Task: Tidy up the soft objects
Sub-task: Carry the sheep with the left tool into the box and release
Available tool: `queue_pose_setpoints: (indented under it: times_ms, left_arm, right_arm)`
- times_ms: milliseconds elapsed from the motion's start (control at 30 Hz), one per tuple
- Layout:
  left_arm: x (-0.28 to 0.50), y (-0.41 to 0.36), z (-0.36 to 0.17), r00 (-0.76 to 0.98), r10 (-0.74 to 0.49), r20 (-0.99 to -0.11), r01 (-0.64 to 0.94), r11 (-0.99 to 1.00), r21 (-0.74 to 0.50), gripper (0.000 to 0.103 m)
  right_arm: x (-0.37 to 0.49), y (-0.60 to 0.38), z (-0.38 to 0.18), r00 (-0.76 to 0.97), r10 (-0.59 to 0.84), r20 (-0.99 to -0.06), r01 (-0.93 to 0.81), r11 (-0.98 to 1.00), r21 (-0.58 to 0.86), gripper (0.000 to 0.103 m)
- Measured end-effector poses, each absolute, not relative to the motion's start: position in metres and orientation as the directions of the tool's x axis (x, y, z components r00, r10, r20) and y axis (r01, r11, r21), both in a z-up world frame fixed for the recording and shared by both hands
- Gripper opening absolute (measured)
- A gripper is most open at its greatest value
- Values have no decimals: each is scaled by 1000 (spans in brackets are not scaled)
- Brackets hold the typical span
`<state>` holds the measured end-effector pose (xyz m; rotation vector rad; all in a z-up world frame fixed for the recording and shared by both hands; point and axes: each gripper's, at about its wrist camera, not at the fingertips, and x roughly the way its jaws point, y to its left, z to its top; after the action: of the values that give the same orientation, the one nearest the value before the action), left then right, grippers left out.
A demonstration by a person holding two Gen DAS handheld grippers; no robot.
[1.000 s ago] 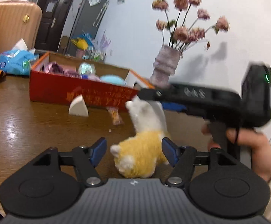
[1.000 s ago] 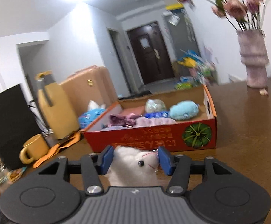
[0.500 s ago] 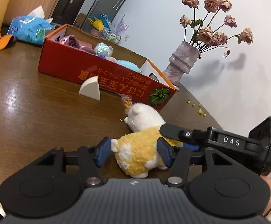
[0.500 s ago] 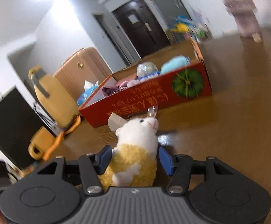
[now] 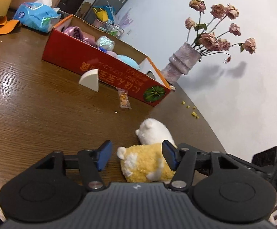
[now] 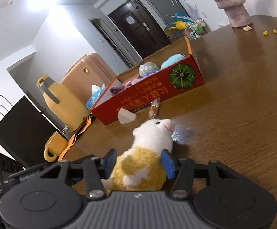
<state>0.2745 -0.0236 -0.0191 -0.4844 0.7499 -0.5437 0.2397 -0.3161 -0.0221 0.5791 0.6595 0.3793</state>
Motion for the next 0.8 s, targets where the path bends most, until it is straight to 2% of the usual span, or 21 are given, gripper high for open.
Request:
queue_pose_setpoints:
  times_ms: [67, 100, 133, 200, 333, 467, 533, 633, 800]
  left_arm:
    - [276, -29, -23, 581, -626, -520, 287, 755, -589, 58]
    - [276, -32, -26, 567, -632, -529, 288, 753, -591, 54]
    - [277, -36, -30, 555, -636, -536, 284, 750, -597, 45]
    - [278, -39, -33, 564, -638, -524, 269, 742, -614, 44]
    - [293, -50, -11, 568, -668, -481, 305, 714, -630, 44]
    - [338, -76, 37, 611, -686, -395, 390, 695, -604, 45]
    - [381, -86, 45, 596, -713, -370, 400, 663, -633, 44]
    - [443, -95, 41, 560, -738, -376, 324, 613, -720, 44]
    - [502, -108, 18, 556, -696, -455, 250, 662, -706, 41]
  right_arm:
    - [245, -317, -29, 716, 496, -491, -120, 781, 613, 56]
    - [245, -319, -32, 713, 509, -482, -121, 766, 631, 57]
    - [246, -320, -36, 707, 526, -472, -119, 747, 654, 56]
    - [246, -323, -37, 710, 530, -464, -110, 734, 670, 51]
    - [250, -330, -11, 766, 482, -425, -135, 767, 627, 50]
    - [285, -344, 36, 829, 424, -365, -179, 819, 545, 49]
    - [318, -350, 59, 856, 374, -357, -179, 862, 474, 49]
    - [378, -358, 74, 853, 337, -399, -157, 894, 420, 49]
    - [455, -354, 62, 803, 298, -517, -125, 931, 344, 48]
